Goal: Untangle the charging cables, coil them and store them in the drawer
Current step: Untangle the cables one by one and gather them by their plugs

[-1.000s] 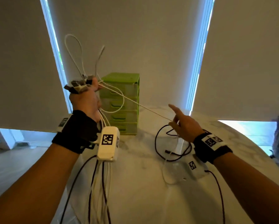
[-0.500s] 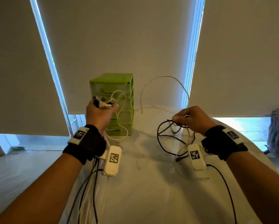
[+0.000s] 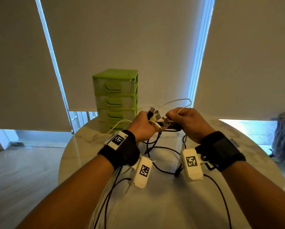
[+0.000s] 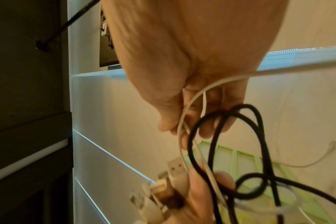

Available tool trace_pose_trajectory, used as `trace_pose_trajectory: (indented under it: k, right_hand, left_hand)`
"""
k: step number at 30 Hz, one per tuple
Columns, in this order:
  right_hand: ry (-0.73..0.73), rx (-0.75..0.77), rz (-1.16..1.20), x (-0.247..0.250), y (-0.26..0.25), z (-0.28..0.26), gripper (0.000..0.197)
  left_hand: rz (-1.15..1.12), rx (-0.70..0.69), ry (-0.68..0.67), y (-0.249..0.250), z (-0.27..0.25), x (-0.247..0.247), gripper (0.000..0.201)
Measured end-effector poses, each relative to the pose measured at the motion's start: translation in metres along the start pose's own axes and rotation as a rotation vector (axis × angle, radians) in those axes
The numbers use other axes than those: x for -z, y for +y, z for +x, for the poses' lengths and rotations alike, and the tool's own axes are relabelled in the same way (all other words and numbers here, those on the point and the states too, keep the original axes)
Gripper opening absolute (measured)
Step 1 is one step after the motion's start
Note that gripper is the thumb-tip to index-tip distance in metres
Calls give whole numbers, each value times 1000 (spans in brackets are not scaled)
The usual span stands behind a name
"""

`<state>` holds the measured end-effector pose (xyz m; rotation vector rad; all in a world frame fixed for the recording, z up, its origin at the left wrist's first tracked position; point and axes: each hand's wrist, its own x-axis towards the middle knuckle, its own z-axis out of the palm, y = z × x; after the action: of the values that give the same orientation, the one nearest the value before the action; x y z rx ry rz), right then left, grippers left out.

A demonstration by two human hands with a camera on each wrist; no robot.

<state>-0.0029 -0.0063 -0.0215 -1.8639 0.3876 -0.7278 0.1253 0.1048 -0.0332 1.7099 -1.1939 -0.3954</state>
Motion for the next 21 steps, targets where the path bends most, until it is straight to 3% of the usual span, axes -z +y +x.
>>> trace_pose_trajectory:
  k: [3,5,7,11,16,21]
  right_hand:
    - [90,-54,124,9,-1,1,23]
    - [134,-98,191,18,0,2,24]
    - [181,-129,271,27,4,1,24]
    - [258,-175,280,43,8,-5,25]
    - [385,-154,370,46,11,-4,25]
    - [493,-71,417,36,11,2,22]
  left_hand:
    - [-301,91,40,-2,2,4,24]
    - [-442,122,94,-4,2,7,21]
    - [-499,197,137,-6,0,12,4]
    - [-704,355,216,-27,11,25,18]
    - [-806,444,306,-38,17,26,31]
    - [-925,454,381,-38,17,28,23]
